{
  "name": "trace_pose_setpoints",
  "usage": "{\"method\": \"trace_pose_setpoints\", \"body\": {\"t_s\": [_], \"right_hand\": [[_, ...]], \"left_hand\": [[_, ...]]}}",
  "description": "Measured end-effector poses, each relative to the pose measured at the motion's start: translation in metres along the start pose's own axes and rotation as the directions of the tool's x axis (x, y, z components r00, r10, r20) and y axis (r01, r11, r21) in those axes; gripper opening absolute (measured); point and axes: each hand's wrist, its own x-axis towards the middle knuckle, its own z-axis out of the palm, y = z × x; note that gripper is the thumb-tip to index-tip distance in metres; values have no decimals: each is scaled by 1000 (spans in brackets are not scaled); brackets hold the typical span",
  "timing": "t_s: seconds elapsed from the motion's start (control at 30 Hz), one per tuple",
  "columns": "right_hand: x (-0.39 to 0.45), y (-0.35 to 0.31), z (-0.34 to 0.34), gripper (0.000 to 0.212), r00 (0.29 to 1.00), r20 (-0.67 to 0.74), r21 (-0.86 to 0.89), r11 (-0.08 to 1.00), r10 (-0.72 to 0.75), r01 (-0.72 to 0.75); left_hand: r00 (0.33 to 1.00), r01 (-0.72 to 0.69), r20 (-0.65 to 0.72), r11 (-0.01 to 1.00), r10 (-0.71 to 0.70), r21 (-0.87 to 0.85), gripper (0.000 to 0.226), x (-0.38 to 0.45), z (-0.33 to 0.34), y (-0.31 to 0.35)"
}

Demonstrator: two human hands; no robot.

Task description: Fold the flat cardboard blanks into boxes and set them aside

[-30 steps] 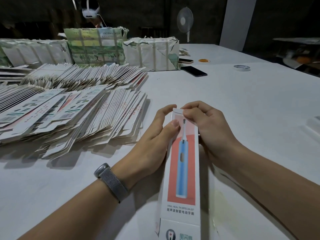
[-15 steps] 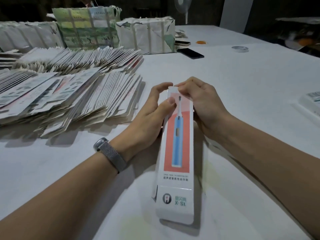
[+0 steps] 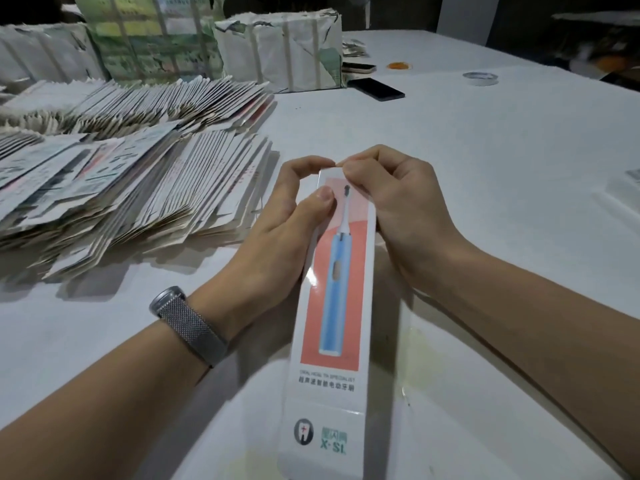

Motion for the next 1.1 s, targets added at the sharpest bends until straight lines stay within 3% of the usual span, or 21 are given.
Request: {"method": "trace_pose_setpoints", "body": {"t_s": [0.17, 0.27, 0.67, 0.9, 1.1], "right_hand": [[-2, 2, 2, 26, 1000, -21, 34, 999, 2, -1], [-4, 3, 4, 14, 999, -44, 49, 999, -10, 13], [-7, 3, 4, 13, 997, -76, 23, 1000, -10, 12], [-7, 3, 7, 14, 997, -72, 13, 999, 37, -36], [-9, 4, 5, 14, 997, -67, -56, 997, 44, -48]], "left_hand": [[1000, 7, -17, 997, -9, -74, 15, 0, 3, -1], [999, 15, -28, 990, -19, -141, 15, 0, 5, 0], [994, -12, -105, 991, -2, -133, 12, 3, 4, -7], [988, -37, -152, 990, 16, -139, 29, 5, 6, -7], [988, 12, -153, 987, -37, -157, 16, 4, 6, -7]]}}
